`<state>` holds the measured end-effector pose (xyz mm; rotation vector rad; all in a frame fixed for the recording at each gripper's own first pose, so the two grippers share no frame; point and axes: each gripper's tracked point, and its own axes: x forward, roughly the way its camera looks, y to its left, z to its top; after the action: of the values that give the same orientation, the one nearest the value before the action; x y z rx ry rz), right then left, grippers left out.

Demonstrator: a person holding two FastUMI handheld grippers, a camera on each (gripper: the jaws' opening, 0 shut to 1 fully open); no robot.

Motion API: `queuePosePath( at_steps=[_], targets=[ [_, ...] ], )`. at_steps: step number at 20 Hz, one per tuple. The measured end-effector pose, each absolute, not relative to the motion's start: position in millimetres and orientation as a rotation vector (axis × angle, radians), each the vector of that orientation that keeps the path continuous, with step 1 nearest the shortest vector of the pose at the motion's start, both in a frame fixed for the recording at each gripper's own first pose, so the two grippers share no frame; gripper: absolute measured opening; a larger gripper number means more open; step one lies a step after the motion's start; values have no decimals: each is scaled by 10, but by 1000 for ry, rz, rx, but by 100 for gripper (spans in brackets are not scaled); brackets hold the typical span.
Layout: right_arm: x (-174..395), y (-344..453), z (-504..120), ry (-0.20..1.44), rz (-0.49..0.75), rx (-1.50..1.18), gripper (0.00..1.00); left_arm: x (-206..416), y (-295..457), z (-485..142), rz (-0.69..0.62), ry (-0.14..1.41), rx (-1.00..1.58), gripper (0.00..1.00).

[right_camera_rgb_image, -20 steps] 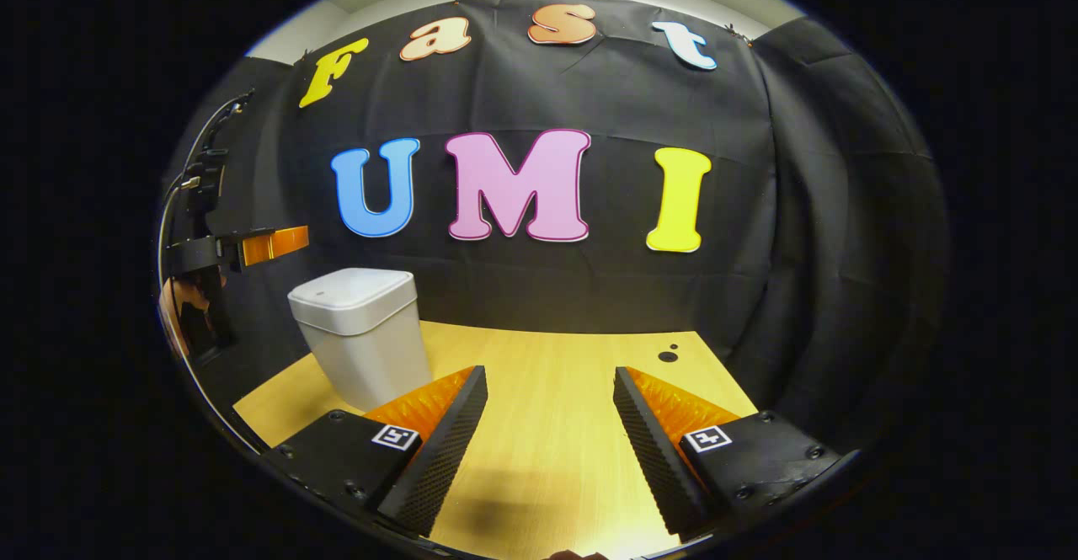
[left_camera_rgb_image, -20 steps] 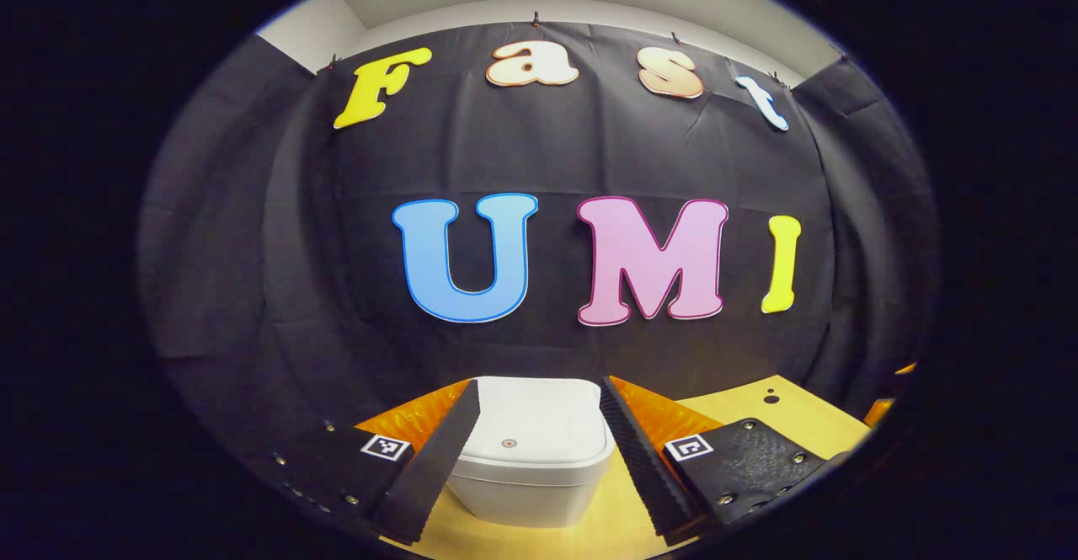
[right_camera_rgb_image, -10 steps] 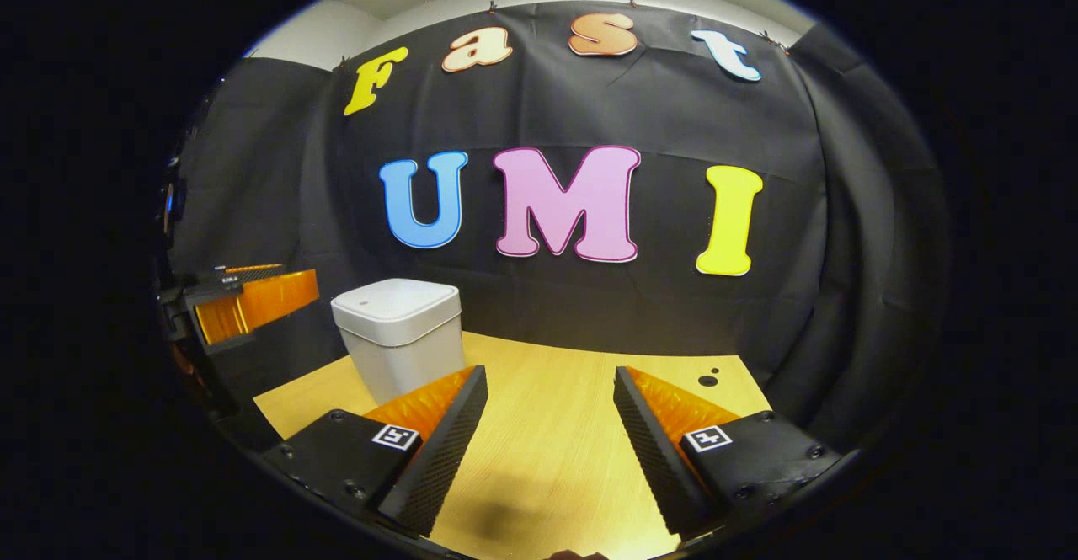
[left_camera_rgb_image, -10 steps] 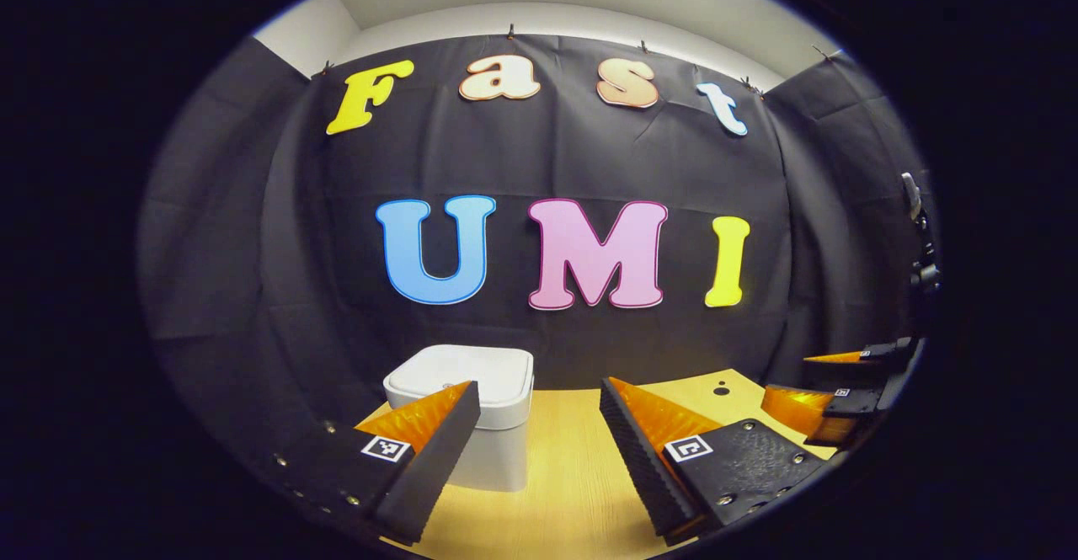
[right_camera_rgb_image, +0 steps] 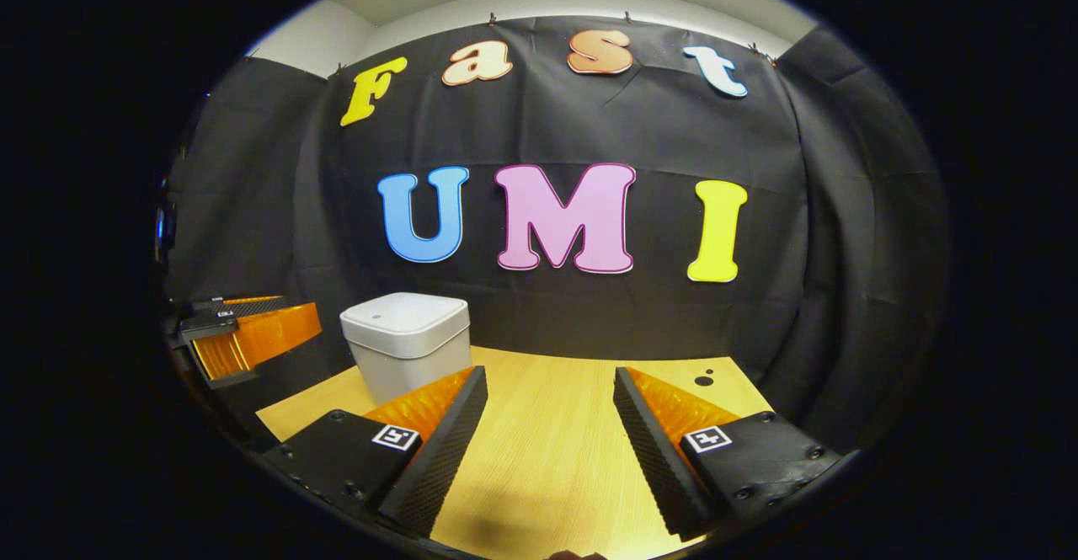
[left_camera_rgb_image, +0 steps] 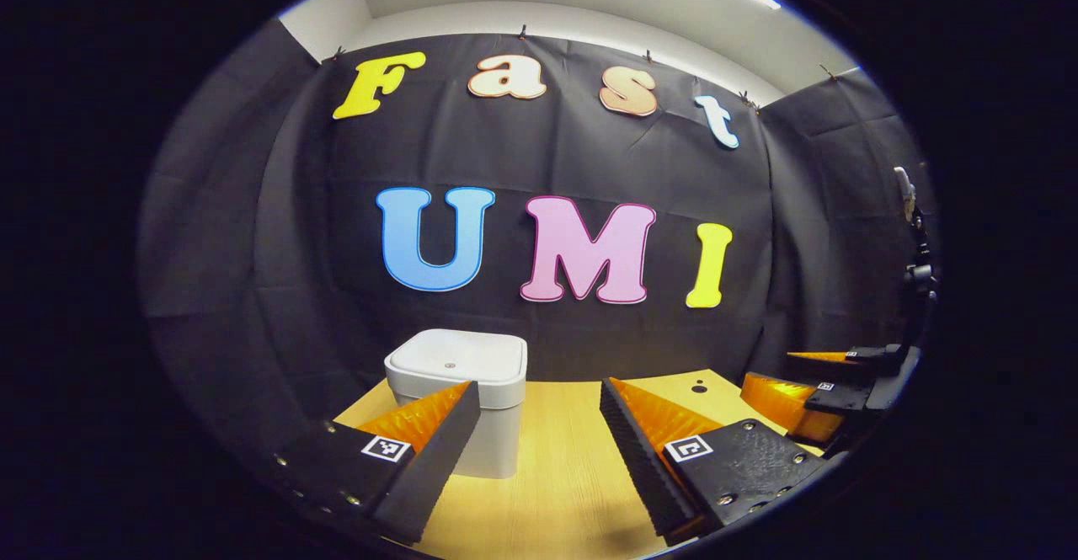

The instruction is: Press the lid of the desktop garbage bin to open it, pick up the crumpled paper on the desktop and throw it into the bin, then pick up the pop can on the desktop and drop it into the bin, and finally close the garbage bin lid.

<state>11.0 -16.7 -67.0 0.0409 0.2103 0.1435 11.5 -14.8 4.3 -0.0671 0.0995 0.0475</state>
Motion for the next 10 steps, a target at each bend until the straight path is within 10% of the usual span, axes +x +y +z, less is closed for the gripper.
queuePosePath(
  at_steps=[10],
  targets=[
    [-135,-144,-682,218,91,44,98,21,-311,-14,-43,96,-44,94]
  ],
)
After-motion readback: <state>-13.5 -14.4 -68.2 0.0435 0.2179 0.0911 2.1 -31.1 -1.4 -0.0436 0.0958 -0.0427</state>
